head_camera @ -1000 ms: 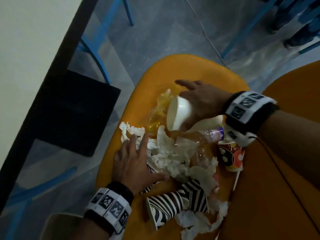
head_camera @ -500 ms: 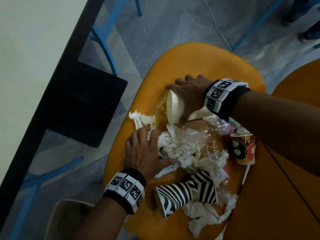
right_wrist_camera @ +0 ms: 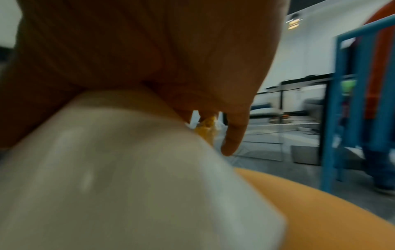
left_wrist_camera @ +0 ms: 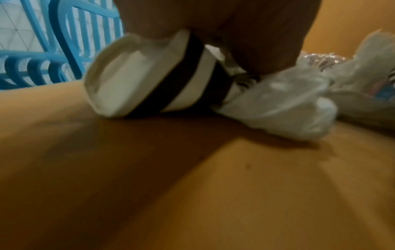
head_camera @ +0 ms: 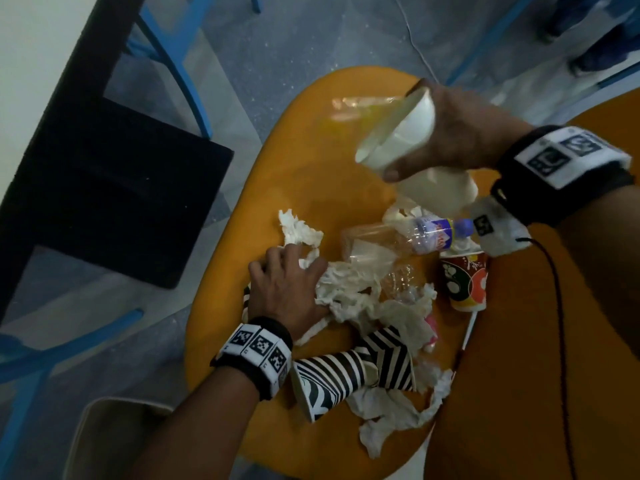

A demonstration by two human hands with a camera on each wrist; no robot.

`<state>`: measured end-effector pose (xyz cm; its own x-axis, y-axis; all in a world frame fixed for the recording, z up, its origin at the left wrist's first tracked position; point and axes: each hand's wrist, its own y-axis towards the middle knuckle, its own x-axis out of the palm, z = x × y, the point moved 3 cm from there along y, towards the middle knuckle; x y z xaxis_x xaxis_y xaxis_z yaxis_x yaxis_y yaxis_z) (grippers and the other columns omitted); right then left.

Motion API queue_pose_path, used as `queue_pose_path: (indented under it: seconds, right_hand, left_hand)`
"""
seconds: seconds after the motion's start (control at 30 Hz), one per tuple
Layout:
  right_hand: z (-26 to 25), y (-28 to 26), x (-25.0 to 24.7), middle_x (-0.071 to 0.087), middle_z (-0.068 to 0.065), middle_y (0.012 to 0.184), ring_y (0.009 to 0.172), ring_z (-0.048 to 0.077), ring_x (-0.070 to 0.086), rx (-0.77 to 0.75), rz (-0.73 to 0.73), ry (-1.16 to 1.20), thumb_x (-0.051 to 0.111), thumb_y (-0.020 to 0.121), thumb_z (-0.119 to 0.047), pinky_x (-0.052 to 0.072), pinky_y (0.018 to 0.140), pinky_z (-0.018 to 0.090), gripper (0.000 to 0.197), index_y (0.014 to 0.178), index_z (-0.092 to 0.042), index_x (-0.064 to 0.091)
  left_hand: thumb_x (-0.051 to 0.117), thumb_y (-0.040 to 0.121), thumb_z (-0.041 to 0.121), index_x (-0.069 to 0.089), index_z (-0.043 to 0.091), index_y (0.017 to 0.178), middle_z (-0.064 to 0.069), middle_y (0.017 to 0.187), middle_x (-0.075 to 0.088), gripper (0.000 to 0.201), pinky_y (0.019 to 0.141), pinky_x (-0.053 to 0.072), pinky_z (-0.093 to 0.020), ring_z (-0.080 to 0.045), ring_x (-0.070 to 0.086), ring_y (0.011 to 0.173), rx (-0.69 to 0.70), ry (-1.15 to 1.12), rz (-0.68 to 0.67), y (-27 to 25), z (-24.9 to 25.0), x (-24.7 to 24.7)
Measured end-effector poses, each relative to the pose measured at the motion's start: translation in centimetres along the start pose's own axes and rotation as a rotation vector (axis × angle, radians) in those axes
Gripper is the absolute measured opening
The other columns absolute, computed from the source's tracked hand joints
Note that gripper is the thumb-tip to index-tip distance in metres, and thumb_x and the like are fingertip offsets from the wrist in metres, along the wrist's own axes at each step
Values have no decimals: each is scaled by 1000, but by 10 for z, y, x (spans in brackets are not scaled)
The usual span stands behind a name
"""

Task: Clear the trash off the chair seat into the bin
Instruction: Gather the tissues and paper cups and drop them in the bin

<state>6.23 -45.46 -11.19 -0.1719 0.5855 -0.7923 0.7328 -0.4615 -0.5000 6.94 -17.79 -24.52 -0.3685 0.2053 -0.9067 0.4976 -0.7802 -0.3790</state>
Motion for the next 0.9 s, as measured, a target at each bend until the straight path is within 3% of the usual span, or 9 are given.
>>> queue_pose_path:
  seconds: [0.1, 0.17, 0.23, 0.33, 0.43, 0.57, 0.7, 0.8, 0.9]
  right_hand:
    - [23, -43, -11, 72, 6, 114, 103, 25, 70, -4, 80, 339, 87, 48, -70, 60, 89, 53, 101, 126, -14, 57]
    - [34, -77, 5, 72, 7, 114, 102, 22, 72, 18, 93, 522, 89, 52, -60, 62, 86, 50, 96, 128, -13, 56]
    - [42, -114, 38, 73, 2, 115, 102, 18, 73, 109, 81, 698, 95, 48, -56, 63, 85, 42, 98, 130, -22, 53]
    - [45, -158, 102, 80, -2, 105, 94, 17, 77, 230, -26, 871, 95, 50, -48, 65, 79, 36, 74, 115, -26, 67]
    - [46, -189, 147, 81, -10, 100, 91, 13, 78, 324, -31, 971, 96, 49, -42, 62, 68, 23, 64, 106, -26, 72]
    - [44, -210, 173, 82, -4, 103, 92, 15, 78, 351, -22, 1078, 91, 47, -42, 64, 72, 29, 66, 108, -24, 74]
    - [42, -216, 188, 80, 0, 110, 99, 16, 76, 311, -146, 1053, 95, 46, -45, 63, 86, 41, 79, 118, -24, 69]
    - [37, -217, 203, 73, -1, 119, 107, 19, 71, 295, -168, 914, 97, 44, -59, 61, 90, 46, 92, 122, -25, 63]
    - [32, -217, 215, 54, -8, 127, 113, 14, 58, 324, -84, 654, 88, 35, -76, 57, 94, 42, 111, 127, -26, 51]
  left_hand:
    - [89, 58, 51, 67, 27, 114, -14, 113, 64, 65, 82, 48, -51, -39, 59, 101, 46, -48, -63, -2, 7, -2]
    - [82, 71, 38, 64, 23, 124, -14, 124, 62, 58, 85, 48, -46, -39, 59, 109, 54, -178, -69, -4, 11, -4]
    - [79, 75, 30, 65, 18, 125, -14, 126, 62, 54, 76, 52, -41, -39, 63, 105, 57, -292, -40, -5, 13, -9]
    - [85, 67, 39, 71, 11, 108, -17, 106, 68, 52, 61, 54, -40, -38, 68, 81, 112, -426, 63, -5, 17, -23]
    - [74, 64, 46, 71, 10, 99, -14, 96, 67, 50, 67, 54, -33, -32, 67, 79, 143, -579, 119, -3, 22, -33]
    - [69, 59, 42, 67, 21, 88, -1, 88, 75, 36, 67, 54, -25, -20, 69, 79, -79, -1087, 244, 0, 21, -53]
    - [72, 73, 10, 69, 23, 103, 24, 87, 78, 33, 80, 59, -20, 1, 73, 89, -359, -1492, 472, -12, -11, -55]
    - [81, 76, 16, 67, 9, 114, 1, 110, 74, 41, 96, 56, -37, -19, 70, 107, -441, -1262, 333, -34, -37, -36]
    - [84, 76, 23, 69, 1, 111, -22, 116, 70, 44, 100, 52, -48, -39, 63, 113, -305, -751, 114, -58, -49, -10]
